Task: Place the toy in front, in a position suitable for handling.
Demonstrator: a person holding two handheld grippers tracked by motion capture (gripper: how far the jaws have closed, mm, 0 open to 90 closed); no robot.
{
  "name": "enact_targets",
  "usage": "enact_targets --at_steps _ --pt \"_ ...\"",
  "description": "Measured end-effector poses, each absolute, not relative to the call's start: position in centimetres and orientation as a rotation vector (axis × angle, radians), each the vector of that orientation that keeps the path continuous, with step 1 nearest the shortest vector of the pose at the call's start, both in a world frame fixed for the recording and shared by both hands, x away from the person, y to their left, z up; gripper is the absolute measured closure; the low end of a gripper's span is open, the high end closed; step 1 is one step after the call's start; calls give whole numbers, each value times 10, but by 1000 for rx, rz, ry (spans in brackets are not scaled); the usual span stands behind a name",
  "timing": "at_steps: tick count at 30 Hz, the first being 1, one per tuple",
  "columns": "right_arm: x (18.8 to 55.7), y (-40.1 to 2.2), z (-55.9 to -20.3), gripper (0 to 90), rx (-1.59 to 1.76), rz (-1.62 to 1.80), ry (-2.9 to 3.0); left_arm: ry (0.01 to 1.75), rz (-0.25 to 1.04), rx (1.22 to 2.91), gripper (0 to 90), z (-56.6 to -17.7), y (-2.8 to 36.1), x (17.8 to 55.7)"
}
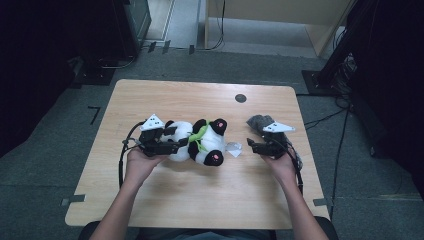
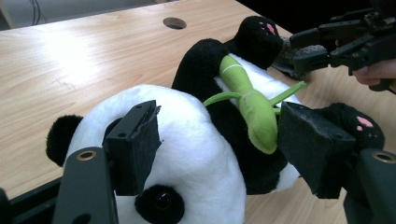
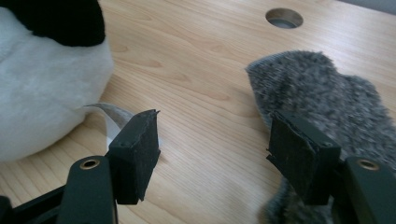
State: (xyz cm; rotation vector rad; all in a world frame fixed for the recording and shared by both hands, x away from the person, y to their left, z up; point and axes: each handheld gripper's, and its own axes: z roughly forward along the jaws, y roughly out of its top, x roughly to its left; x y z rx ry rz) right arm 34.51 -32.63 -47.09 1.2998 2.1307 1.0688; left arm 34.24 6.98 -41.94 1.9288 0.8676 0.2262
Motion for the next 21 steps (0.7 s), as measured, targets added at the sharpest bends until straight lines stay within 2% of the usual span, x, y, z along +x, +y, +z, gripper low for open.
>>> enact_targets --at_steps 10,21 --pt "358 -356 -473 362 1352 993 2054 890 207 1896 280 -423 92 340" --pt "380 -360 -487 409 1369 902 2070 896 245 1928 269 -434 102 334"
